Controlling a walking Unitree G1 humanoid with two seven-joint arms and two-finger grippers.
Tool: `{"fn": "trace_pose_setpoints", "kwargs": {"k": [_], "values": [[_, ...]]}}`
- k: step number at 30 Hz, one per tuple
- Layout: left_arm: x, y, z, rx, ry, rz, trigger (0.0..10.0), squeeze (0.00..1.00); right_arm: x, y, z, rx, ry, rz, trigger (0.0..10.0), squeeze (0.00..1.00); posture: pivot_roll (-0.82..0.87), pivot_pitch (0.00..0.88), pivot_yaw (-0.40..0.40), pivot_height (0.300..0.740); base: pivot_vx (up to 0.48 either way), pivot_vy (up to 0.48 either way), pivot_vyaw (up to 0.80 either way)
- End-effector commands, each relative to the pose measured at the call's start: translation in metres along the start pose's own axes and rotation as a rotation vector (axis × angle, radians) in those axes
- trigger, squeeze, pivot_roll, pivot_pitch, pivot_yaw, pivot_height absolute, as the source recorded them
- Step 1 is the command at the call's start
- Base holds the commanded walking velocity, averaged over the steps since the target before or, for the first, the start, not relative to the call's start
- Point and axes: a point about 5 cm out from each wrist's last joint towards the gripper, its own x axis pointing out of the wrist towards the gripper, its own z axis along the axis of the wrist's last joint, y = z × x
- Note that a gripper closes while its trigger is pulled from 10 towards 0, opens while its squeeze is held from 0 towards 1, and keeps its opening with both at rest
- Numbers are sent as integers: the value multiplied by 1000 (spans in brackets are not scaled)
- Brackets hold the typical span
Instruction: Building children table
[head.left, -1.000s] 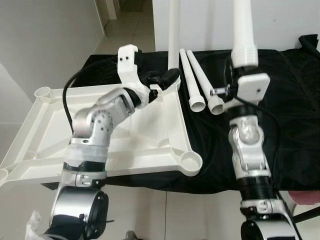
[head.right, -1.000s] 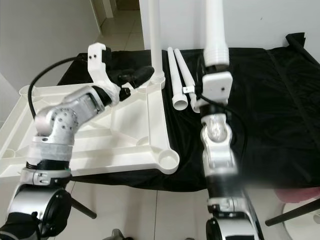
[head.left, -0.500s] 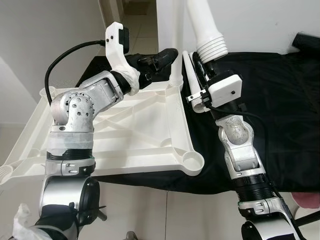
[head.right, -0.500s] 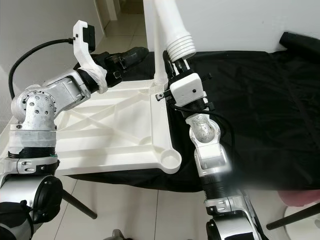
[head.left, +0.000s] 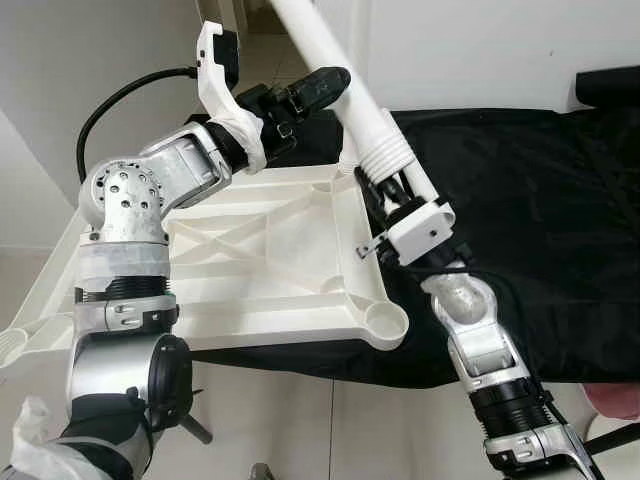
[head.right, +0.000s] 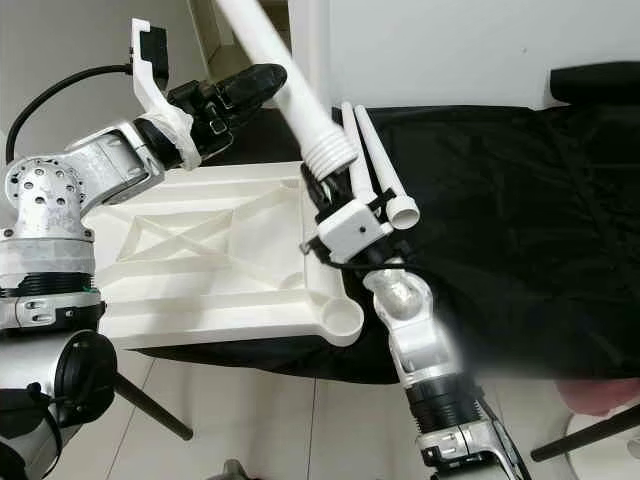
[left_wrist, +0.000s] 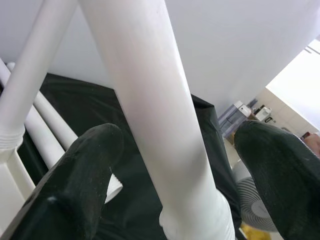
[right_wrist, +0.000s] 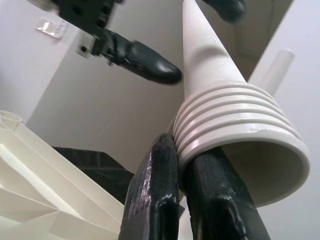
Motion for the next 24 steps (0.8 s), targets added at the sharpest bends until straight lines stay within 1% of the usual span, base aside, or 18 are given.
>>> {"fn": "trace_pose_setpoints", "kwargs": {"k": [1,5,8,10,11,12,14,15,17,18,19,21,24], "values": [[0,-15,6,16,1,-249,10000,0,1,3,8,-20,-45,21,10000,0,-44,8,96,740,0,0,0],[2,-13,4,16,17,-240,10000,0,-3,9,9,-31,-49,43,10000,0,-47,11,99,740,0,0,0],[2,-12,4,16,21,-234,10000,0,-5,10,10,-35,-51,47,10000,0,-49,12,102,740,0,0,0],[4,-7,7,4,20,-217,10000,0,-9,12,11,-50,-54,56,10000,0,-50,16,103,740,0,0,0],[5,-4,12,-9,13,-196,10000,0,-17,16,10,-76,-54,65,10000,0,-50,21,106,740,0,0,0],[5,-4,12,-9,13,-196,10000,0,-17,16,10,-76,-54,65,10000,0,-50,21,106,740,0,0,0],[6,3,19,-25,2,-149,10000,0,-32,20,9,-112,-44,72,10000,0,-48,23,107,740,0,0,0],[6,3,19,-25,2,-149,10000,0,-32,20,9,-112,-44,72,10000,0,-48,23,107,740,0,0,0],[5,9,25,-48,-13,-106,10000,0,-47,26,7,-171,-34,94,10000,0,-49,25,112,740,0,0,0],[5,9,25,-48,-13,-106,10000,0,-47,26,7,-171,-34,94,10000,0,-49,25,112,740,0,0,0],[5,11,26,-59,-15,-94,10000,0,-52,26,6,-182,-25,84,10000,0,-49,25,112,740,0,0,0],[5,11,26,-59,-15,-94,10000,0,-52,26,6,-182,-25,84,10000,0,-49,25,112,740,0,0,0],[5,13,26,-77,-20,-87,10000,0,-57,24,2,-191,5,67,10000,0,-53,23,119,740,0,0,0]]}}
